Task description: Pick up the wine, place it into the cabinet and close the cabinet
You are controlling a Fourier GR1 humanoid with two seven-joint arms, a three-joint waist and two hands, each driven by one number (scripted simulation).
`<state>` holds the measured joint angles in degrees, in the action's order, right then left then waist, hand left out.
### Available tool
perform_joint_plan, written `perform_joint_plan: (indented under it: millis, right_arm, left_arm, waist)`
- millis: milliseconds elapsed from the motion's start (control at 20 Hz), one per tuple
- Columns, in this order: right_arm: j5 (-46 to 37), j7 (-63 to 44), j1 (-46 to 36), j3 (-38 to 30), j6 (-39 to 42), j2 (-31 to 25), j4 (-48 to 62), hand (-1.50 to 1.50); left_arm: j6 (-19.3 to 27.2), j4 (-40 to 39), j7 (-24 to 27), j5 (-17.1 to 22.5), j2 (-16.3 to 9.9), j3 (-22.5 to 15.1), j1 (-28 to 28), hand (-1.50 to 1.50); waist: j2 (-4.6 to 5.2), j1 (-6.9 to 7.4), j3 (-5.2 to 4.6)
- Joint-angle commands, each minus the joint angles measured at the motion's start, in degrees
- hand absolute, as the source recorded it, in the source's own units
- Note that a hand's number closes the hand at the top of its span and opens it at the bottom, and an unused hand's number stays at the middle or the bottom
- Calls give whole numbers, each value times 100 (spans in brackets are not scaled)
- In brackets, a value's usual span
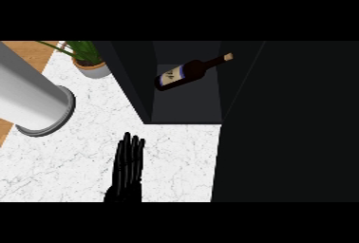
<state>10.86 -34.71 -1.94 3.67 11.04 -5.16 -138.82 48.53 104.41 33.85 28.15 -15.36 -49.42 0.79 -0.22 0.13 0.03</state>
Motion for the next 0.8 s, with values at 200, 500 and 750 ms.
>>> perform_joint_plan:
  millis: [200, 500, 750]
  right_arm:
    - [785, -510, 211, 166, 297, -160, -689, 150]
    - [816, -409, 581, 655, 416, 62, -648, 150]
    - [949, -1021, 783, 1206, 220, 283, -859, 150]
  left_arm:
    - [-548, 1249, -147, -46, -1136, -83, 788, -150]
    - [-1251, 1188, 165, 370, -1501, 665, 1216, -150]
    - [-1555, 1268, 221, 704, -1739, 1270, 1350, -150]
  waist:
    - [-4, -4, -1]
    - [1, -6, -5]
    - [-4, -21, -10]
